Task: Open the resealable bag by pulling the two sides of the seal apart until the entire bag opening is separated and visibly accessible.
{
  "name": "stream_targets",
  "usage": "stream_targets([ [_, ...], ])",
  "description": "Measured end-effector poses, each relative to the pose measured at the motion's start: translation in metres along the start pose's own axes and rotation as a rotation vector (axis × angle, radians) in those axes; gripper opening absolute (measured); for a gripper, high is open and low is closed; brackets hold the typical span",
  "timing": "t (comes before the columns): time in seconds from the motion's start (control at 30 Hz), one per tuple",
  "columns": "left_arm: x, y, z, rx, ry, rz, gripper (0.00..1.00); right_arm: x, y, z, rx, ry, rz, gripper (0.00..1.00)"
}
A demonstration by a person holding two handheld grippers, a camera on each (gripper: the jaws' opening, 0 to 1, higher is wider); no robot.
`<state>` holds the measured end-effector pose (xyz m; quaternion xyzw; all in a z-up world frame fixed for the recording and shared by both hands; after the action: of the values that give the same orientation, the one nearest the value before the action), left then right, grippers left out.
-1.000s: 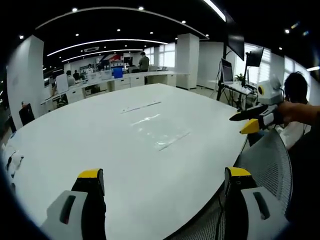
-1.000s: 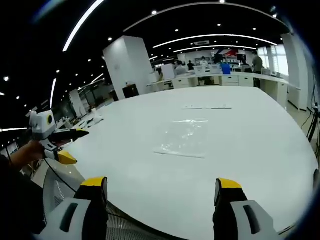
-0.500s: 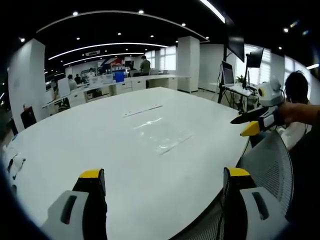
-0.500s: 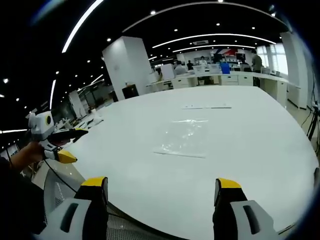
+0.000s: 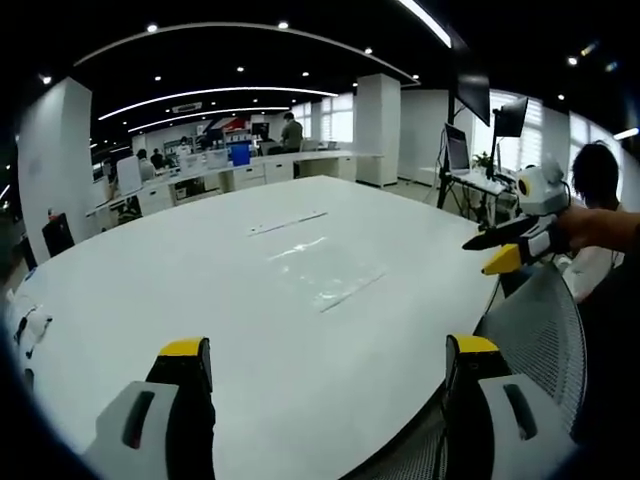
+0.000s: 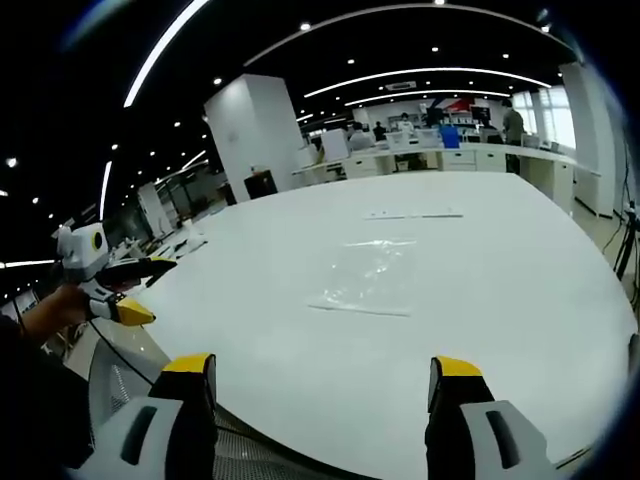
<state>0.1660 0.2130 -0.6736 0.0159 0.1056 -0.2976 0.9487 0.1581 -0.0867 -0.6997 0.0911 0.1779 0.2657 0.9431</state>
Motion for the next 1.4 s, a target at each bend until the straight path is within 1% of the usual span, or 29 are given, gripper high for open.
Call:
stream_targets([
  [0.23,-0.0001,-0.0003,-0.0006,-0.006,0.003,-0.003,0.93,-0.0004,-0.0006,0.0006,0.002,-0.001,0.001,0.87],
  [0.37,0.0004,-0.0001,-0.0005,0.005,0.003,-0.004,0.95,-0.0006,-0.0004,0.0009,-0.002,0.002,0.003,0.87],
  [0.57,0.0011,0.0005,-0.0016,0.001,0.008,-0.005,0.95,0.0002,-0.001,0.0006,0.0,0.008,0.007,0.87],
  [1.17,0.0029,0.0024,-0.0049,-0.016,0.022,-0.006,0.94,0.0046,-0.0009,-0.0017,0.007,0.018,0.006,0.87],
  [1.4,0.0044,0.0017,-0.0074,-0.017,0.035,-0.021,0.94,0.0084,-0.0029,-0.0043,-0.011,0.042,0.012,0.86],
])
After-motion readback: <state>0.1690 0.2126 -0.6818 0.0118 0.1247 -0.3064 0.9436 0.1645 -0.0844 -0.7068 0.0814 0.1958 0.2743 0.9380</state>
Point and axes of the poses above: the point that each gripper's makers call its tool centre point, and the gripper's own axes: x roughly forward along the fingers, y roughly to its left, z roughly out of its top, the point moved 7 cm from there along -x, roughly backward along the fingers, and after that the axes turned 14 degrees about -y, right-handed, at the moved point
